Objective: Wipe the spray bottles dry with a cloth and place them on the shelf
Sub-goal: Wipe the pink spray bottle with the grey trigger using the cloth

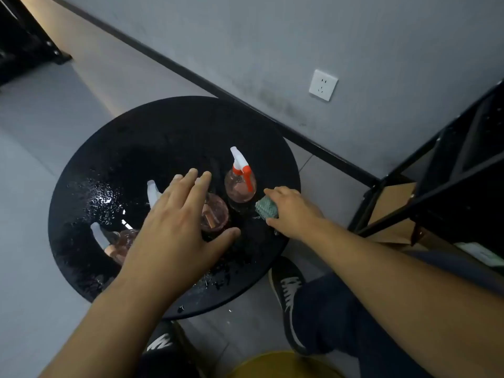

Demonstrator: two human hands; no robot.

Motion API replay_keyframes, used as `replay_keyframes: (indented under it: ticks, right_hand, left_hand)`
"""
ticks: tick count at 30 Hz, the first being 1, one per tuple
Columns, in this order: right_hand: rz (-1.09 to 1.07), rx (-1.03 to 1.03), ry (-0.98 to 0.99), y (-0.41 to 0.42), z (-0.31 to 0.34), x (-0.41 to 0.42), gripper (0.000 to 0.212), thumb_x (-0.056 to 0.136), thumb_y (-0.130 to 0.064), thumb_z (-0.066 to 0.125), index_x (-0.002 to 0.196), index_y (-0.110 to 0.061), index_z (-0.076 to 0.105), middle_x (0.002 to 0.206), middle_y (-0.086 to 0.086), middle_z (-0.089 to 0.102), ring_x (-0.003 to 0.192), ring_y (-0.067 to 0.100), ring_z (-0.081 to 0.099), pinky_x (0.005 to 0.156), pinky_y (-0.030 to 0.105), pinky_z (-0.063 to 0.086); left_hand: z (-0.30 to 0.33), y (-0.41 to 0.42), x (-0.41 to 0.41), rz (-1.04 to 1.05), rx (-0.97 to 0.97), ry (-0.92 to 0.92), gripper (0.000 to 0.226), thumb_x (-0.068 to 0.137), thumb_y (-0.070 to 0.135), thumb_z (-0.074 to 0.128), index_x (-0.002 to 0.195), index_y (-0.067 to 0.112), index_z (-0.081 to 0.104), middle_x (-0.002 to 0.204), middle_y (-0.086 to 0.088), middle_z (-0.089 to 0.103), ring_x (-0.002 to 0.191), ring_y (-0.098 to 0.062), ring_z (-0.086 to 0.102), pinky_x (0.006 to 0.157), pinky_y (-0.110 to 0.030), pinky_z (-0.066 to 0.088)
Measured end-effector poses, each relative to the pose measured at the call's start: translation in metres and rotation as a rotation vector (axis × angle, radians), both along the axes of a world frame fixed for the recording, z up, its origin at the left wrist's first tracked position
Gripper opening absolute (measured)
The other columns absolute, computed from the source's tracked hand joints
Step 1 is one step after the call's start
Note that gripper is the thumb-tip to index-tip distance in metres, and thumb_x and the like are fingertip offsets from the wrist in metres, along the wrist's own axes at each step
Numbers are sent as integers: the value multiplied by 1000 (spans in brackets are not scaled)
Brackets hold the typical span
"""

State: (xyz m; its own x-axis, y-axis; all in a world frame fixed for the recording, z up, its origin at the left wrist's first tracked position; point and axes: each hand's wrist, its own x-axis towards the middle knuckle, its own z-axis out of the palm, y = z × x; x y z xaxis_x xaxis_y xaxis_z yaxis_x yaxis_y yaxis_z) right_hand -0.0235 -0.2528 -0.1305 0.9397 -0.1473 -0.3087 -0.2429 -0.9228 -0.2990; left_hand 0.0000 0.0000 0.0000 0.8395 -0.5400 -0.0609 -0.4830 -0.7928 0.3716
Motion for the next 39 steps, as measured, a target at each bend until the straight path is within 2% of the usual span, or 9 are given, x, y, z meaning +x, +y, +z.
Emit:
replay_keyframes:
  ticks: [4,13,18,21,25,34,39]
  right_hand:
    - [13,-40,62,-1,-12,4,71,99,-32,64,161,-26,29,154,3,38,137,27,40,104,40,47]
    - [30,1,100,-1,-32,18,63,98,-26,64,156,-28,39,150,5,42,132,29,46,107,43,48]
    - [22,5,81,2,-38,26,49,96,-20,64,145,-24,56,133,6,50,122,28,52,100,44,51]
    - [40,6,70,6,-40,26,47,95,-10,63,141,-21,58,129,7,51,118,28,53,96,42,52]
    - [70,4,50,7,-39,22,40,94,-8,64,132,-20,61,123,6,51,111,26,53,90,39,53]
    - [64,12,-43,7,1,-10,39,96,-11,61,134,-21,61,126,6,51,115,28,52,93,40,52]
    - [50,4,-188,14,50,-29,41,95,-14,65,135,-23,61,127,1,51,115,24,52,92,31,49]
  left_hand:
    - [-6,-2,2,-29,17,5,108,86,73,65,170,28,14,179,5,12,166,-17,5,129,-37,11]
    - [-15,-3,4,-31,13,-29,107,87,75,61,171,29,12,179,5,9,166,-16,2,127,-31,5]
    - [-13,-4,5,-22,14,-47,105,89,74,62,170,29,13,179,5,9,166,-16,3,125,-31,5]
    - [-14,-4,5,-16,6,-50,105,89,73,62,170,29,13,179,6,10,166,-16,2,124,-30,5]
    - [-14,-3,6,-18,9,-54,105,88,72,63,170,28,15,179,5,11,166,-16,4,124,-28,4]
    - [10,12,-2,38,-27,-71,103,88,70,63,170,28,19,179,5,14,165,-16,7,129,-36,11]
    - [21,38,-11,116,-46,-89,98,92,67,66,170,28,21,179,3,16,166,-18,10,132,-44,18]
